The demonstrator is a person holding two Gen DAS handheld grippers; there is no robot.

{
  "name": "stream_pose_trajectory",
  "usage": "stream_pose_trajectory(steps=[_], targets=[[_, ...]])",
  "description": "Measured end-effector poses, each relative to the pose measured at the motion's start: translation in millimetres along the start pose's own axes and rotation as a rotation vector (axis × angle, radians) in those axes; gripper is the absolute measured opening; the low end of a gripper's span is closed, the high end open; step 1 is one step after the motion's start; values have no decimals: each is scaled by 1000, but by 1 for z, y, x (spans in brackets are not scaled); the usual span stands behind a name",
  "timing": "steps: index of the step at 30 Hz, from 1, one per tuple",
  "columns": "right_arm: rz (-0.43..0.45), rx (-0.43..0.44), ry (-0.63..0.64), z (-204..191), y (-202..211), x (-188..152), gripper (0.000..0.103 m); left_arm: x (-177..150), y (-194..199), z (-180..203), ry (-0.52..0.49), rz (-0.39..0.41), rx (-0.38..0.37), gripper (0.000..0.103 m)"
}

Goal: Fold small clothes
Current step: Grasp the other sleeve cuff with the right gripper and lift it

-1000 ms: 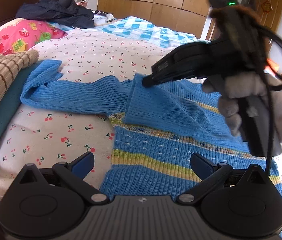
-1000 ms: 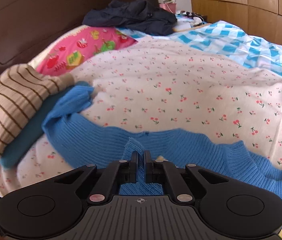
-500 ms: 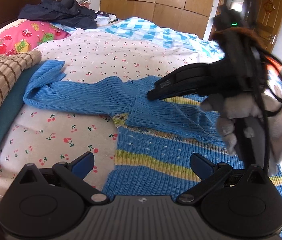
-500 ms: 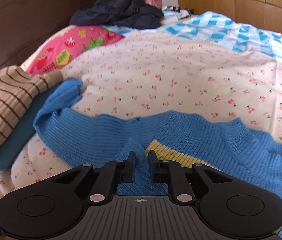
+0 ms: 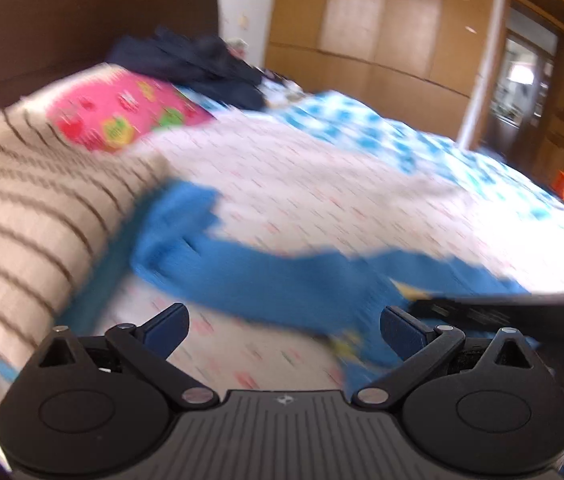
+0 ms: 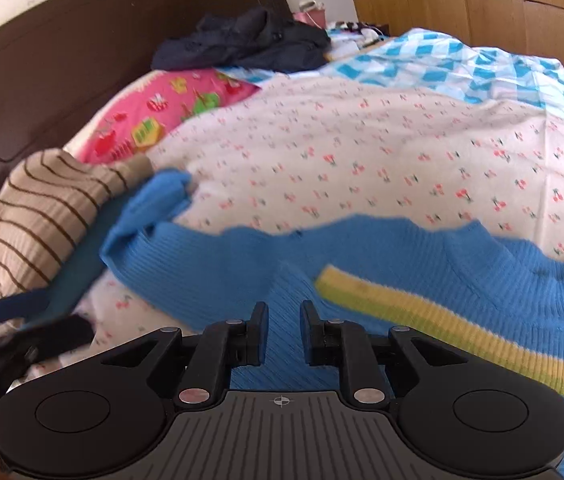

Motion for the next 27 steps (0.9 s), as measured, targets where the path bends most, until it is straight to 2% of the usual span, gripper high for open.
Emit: stream_pose_trajectory(steps=[2, 4, 7, 10, 11, 14, 17, 20, 25, 27], targets=[[11, 27, -15, -5, -2, 6, 19, 13, -16, -13, -22, 30, 96, 103], [18, 55, -35, -9, -6, 11, 19, 18, -32, -24, -30, 15, 176, 99], [6, 86, -47, -16, -18, 23, 19, 17, -45, -29, 2, -4, 188, 98], [-7, 109, -51, -22, -35, 37, 19, 13, -62, -34, -3, -6, 259, 95], [-10, 119, -56, -25, -43, 43, 19, 10, -67, -35, 3, -19, 273, 91], [-22, 177, -103, -34, -70, 60, 19, -3, -74, -38, 60, -71, 260, 79], [-50, 232, -179, -43, -105, 72, 19, -7, -73, -38, 54, -60, 273, 77], [-79, 249, -224, -50, -141, 80, 19, -7, -72, -39, 62, -48, 259, 77], [-136, 281, -301, -58, -187, 85, 19, -9, -78, -42, 85, -71, 239, 77], [-162, 294, -313, -61, -197, 84, 23, -10, -76, -44, 95, -68, 237, 77]])
Point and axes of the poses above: each gripper's, at about its wrist camera, not at the fingertips, and y roughly against the way its jaws point, z to its right, x to its top, the point moved 9 cm from there along -y, roughly the way its jaws point, and after that the axes turned 14 degrees about x, right-handed, at the moved point
